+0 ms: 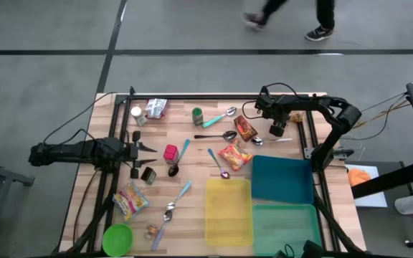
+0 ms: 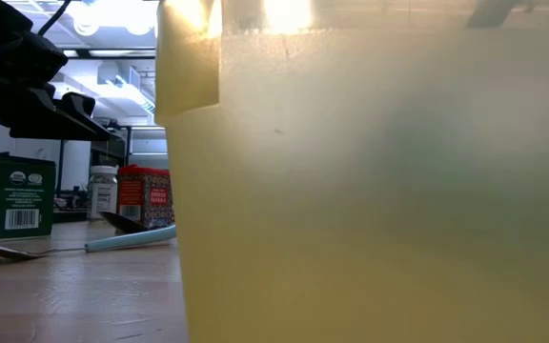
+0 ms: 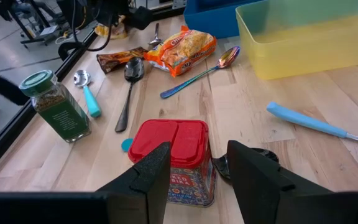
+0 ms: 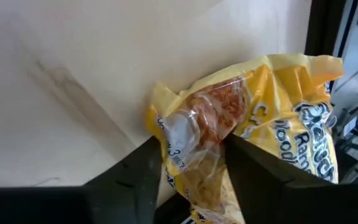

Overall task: Pick & Place Food Item
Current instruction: Put the yellow noodle pack into the blue bin

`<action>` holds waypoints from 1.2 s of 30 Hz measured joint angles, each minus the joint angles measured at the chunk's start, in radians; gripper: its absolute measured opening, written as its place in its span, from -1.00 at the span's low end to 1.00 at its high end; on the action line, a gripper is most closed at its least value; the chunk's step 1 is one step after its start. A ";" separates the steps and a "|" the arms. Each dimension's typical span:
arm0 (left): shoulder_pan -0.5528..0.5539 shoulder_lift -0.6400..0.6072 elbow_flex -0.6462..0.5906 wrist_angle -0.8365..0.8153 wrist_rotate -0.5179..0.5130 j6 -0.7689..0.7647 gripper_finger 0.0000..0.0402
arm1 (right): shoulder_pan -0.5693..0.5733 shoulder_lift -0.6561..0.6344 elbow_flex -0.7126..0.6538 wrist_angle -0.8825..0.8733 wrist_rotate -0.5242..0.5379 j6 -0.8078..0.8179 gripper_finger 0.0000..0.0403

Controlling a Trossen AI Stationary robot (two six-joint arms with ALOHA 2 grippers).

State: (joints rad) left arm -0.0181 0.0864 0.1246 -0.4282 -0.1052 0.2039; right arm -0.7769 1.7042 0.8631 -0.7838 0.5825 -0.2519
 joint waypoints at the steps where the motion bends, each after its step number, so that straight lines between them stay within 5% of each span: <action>1: 0.000 0.000 0.000 0.000 0.000 0.000 -0.21 | 0.000 0.000 0.000 0.002 0.003 0.013 -0.28; 17: 0.000 0.000 0.000 0.000 0.000 0.000 -0.21 | 0.000 0.000 0.021 -0.002 0.028 0.096 -0.91; 36: 0.000 0.000 0.000 0.000 0.000 0.000 -0.21 | 0.019 -0.066 0.032 -0.082 0.011 0.241 -0.96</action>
State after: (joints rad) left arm -0.0181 0.0868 0.1246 -0.4282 -0.1051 0.2039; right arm -0.7582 1.6380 0.8955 -0.8657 0.5932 -0.0106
